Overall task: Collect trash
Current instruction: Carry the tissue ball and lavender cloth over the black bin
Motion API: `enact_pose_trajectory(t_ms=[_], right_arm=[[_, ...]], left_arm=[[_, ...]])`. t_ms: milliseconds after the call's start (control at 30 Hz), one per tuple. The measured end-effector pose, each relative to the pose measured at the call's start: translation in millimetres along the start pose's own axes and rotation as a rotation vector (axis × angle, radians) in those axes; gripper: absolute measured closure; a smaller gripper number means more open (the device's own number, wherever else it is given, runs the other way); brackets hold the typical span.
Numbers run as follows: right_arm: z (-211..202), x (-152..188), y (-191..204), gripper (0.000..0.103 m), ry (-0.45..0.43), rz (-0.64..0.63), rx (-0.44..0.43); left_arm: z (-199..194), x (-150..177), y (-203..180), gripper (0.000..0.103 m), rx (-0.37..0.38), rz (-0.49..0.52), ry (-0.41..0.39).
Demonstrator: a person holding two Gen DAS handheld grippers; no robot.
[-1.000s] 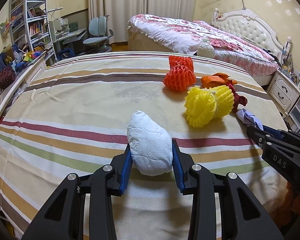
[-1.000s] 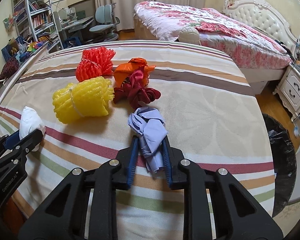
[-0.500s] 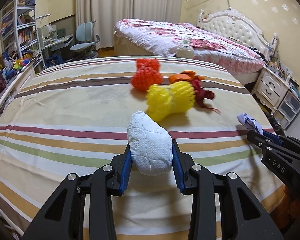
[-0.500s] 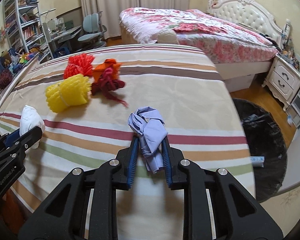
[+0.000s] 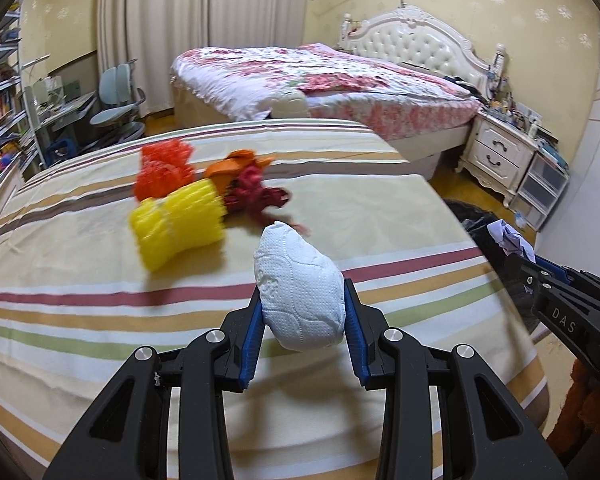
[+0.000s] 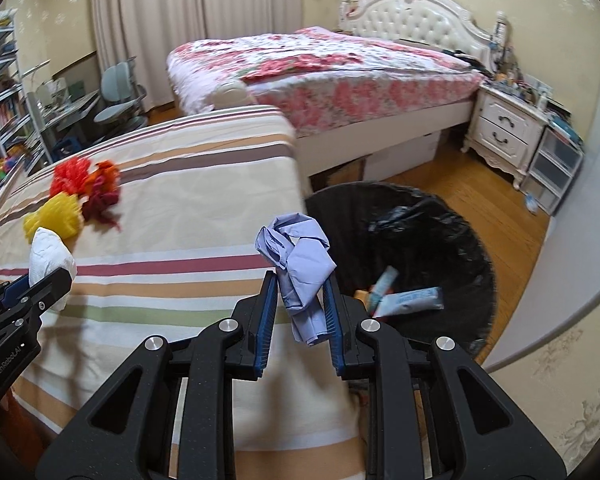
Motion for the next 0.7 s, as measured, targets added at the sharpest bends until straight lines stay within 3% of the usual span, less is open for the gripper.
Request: enact_pose_trajectory(t_ms=[433,700], right_arm=[[9,-11,-65,0.08,-0.022,0.088,0.069],[15,-16,-90,0.08,-0.026,0.123,0.087]], left_arm=[[26,-22,-95,0.066,0.102,0.107,-0.012],[46,-32,-130,0.066,0.129,0.142,-0.005]])
Point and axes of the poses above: each gripper's, at about its wrist camera, not at the fingertips, and z roughly the way its jaws point, y to its left, x to its underside, the point moved 9 cm from there along z, roughly the way its jaws point, and after that the axes turned 5 degrees about -y, right-handed, at the moved point
